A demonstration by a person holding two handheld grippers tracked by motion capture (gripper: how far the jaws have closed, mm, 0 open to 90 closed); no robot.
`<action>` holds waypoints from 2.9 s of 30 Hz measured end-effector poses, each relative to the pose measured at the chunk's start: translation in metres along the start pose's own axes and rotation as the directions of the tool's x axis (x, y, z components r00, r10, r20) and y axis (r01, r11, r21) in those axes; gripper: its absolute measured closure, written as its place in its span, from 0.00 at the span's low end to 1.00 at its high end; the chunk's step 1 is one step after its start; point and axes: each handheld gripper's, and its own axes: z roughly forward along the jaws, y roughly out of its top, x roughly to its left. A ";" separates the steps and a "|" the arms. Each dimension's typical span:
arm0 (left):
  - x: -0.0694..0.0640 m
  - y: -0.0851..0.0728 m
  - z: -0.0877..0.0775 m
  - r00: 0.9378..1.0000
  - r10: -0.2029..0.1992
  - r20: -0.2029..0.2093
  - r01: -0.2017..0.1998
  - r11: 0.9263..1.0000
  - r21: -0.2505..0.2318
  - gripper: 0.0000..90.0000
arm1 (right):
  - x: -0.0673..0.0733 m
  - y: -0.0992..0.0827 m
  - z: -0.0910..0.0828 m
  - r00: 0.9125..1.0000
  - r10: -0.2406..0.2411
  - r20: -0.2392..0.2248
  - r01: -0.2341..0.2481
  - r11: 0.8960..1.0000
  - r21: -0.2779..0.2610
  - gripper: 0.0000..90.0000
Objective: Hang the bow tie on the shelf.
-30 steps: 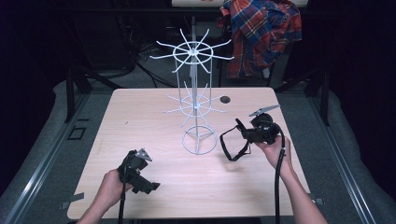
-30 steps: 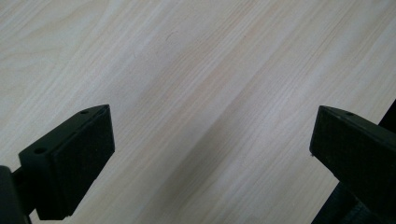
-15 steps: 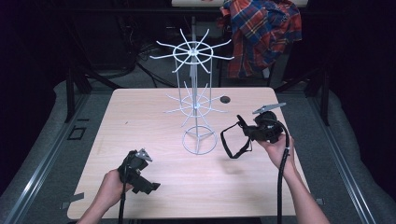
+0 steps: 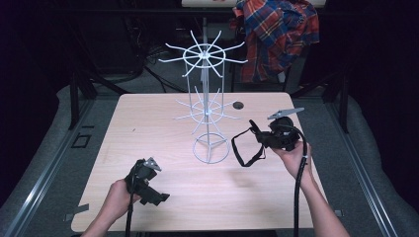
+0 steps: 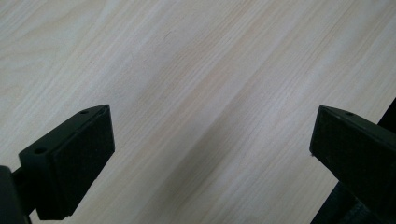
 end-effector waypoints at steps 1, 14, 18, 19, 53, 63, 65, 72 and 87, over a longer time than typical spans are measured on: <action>0.000 0.000 0.000 1.000 -0.001 -0.001 0.001 1.000 0.000 0.00 | 0.000 0.000 -0.001 1.000 -0.002 -0.003 0.002 1.000 -0.002 0.84; -0.001 0.000 0.000 1.000 0.005 -0.006 -0.005 1.000 0.006 0.00 | 0.008 0.006 -0.010 1.000 -0.015 -0.020 0.014 0.999 -0.036 0.84; 0.000 0.000 -0.001 1.000 0.003 0.010 -0.003 1.000 -0.007 0.00 | 0.011 0.007 -0.013 0.999 -0.023 -0.023 0.022 0.997 -0.068 0.84; 0.000 0.000 -0.001 1.000 0.003 0.010 -0.003 1.000 -0.007 0.00 | 0.011 0.007 -0.013 0.999 -0.023 -0.023 0.022 0.997 -0.068 0.84; -0.001 0.000 -0.001 1.000 0.005 0.009 -0.005 1.000 -0.007 0.00 | 0.025 0.023 -0.032 0.997 -0.065 -0.037 0.059 0.988 -0.142 0.84; -0.002 0.000 -0.001 1.000 0.003 0.009 -0.003 1.000 -0.008 0.00 | 0.025 0.037 -0.033 0.997 -0.066 -0.050 0.056 0.982 -0.178 0.84; -0.002 0.000 -0.001 1.000 0.003 0.010 -0.003 1.000 -0.008 0.00 | 0.024 0.040 -0.031 0.997 -0.055 -0.055 0.044 0.982 -0.182 0.84; -0.001 0.000 -0.001 1.000 0.002 0.011 -0.002 1.000 -0.006 0.00 | 0.013 0.041 -0.014 0.999 -0.017 -0.049 0.009 0.987 -0.160 0.84; -0.002 0.000 -0.001 1.000 0.005 0.013 -0.005 1.000 -0.006 0.00 | 0.005 0.027 0.018 0.995 0.042 -0.088 -0.049 0.996 -0.076 0.84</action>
